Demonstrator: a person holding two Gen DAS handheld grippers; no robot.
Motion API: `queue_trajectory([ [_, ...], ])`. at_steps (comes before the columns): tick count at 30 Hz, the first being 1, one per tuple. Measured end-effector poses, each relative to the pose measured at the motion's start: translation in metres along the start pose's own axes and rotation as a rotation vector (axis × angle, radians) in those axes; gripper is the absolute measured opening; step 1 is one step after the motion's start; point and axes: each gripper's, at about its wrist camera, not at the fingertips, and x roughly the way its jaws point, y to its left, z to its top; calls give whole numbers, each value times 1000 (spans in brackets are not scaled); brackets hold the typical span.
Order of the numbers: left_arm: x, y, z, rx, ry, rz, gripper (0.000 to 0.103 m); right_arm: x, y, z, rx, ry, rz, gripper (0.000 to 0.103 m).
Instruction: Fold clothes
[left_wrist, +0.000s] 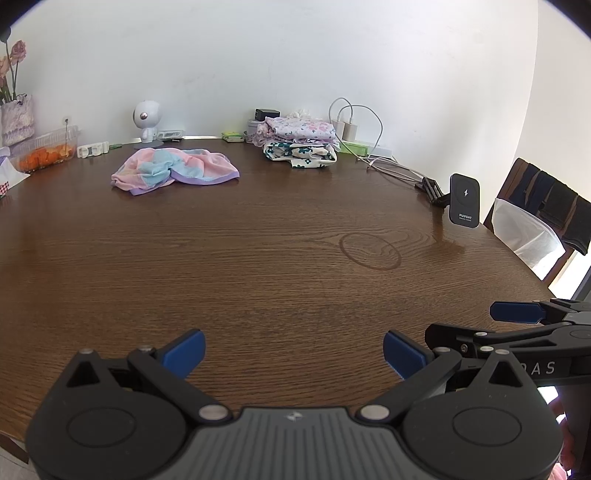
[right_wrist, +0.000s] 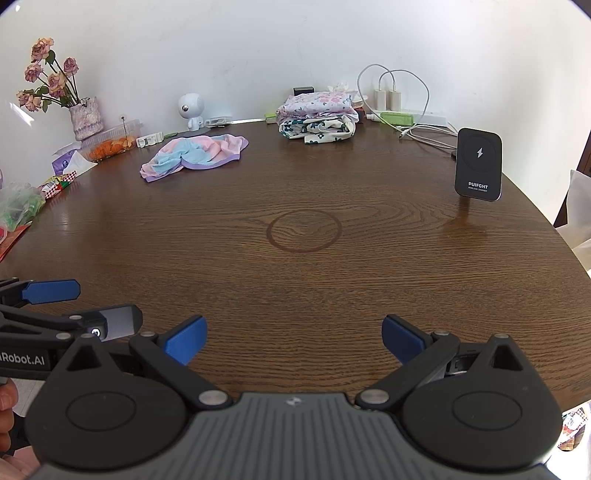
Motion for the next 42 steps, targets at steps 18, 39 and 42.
queue_trajectory([
  [18, -1, 1, -1, 4, -1, 0, 103, -1, 0, -1, -2, 2, 2, 103],
  [39, -1, 2, -2, 1, 2, -1, 103, 1, 0, -1, -6, 3, 1, 103],
  [42, -1, 3, -1, 0, 2, -2, 103, 1, 0, -1, -8, 2, 1, 103],
])
